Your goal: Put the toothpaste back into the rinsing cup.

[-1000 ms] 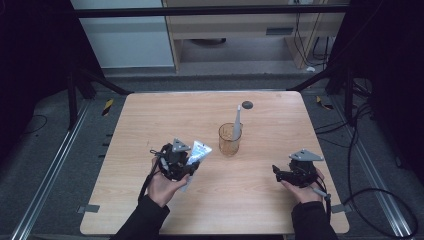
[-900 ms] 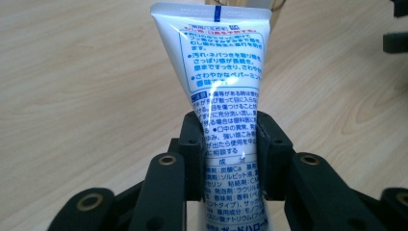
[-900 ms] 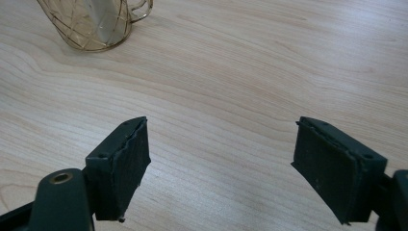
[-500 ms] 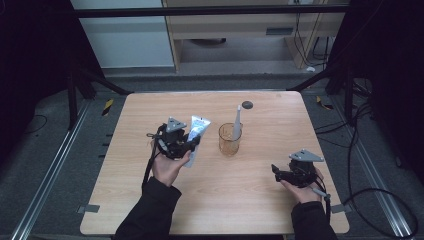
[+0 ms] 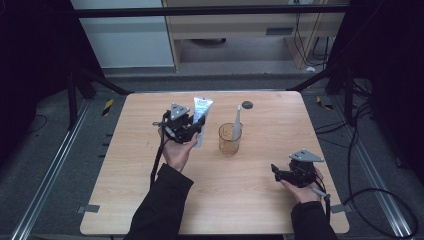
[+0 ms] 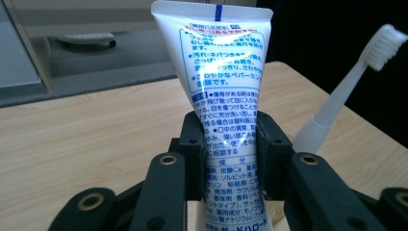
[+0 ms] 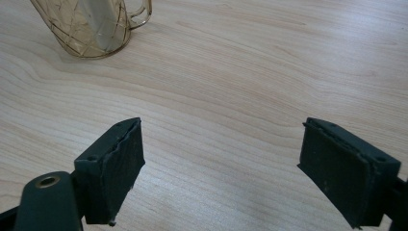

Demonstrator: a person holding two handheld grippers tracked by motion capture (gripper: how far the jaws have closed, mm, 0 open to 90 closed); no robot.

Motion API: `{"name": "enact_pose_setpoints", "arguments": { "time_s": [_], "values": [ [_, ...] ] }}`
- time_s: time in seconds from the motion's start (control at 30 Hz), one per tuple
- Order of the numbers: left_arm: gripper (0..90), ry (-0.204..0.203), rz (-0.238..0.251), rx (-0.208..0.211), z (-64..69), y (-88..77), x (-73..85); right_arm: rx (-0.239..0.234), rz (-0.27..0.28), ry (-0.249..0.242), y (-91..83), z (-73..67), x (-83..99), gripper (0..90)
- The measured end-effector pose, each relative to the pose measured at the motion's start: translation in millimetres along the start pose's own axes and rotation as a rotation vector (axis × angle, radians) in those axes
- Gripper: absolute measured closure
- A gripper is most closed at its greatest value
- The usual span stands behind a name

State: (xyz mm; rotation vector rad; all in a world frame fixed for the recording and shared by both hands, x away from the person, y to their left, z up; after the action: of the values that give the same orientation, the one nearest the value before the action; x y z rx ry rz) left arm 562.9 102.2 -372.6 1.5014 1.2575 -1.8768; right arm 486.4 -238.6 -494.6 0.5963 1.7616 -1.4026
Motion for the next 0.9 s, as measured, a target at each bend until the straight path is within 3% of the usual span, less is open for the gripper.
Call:
{"name": "enact_pose_setpoints", "arguments": {
  "time_s": [0.27, 0.6, 0.9],
  "values": [
    [68.6, 0.002, 0.071, -0.017, 3.7, 9.3, -10.0, 0.003, 0.007, 0.001, 0.5, 0.1, -0.2, 15.2],
    [68.6, 0.006, 0.166, 0.002, 15.7, 27.8, -29.4, 0.015, 0.025, -0.006, 0.5, 0.4, -0.4, 14.8],
    [68.6, 0.015, 0.203, 0.015, 27.2, 46.8, -32.0, 0.017, 0.032, -0.014, 1.5, 0.2, 0.1, 14.7]
  ]
}}
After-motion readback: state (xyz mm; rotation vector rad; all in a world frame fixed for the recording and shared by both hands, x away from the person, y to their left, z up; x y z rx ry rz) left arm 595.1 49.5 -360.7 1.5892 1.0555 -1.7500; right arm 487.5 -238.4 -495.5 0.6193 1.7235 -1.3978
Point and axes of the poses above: each handheld gripper's, and its own axes: y roughly forward along the jaws, x roughly out of its underside, z roughly to its right, the point moved 3 cm from there along y, roughly forward along the jaws, and after that the axes turned 7 degrees about y, right-handed, at the moved point
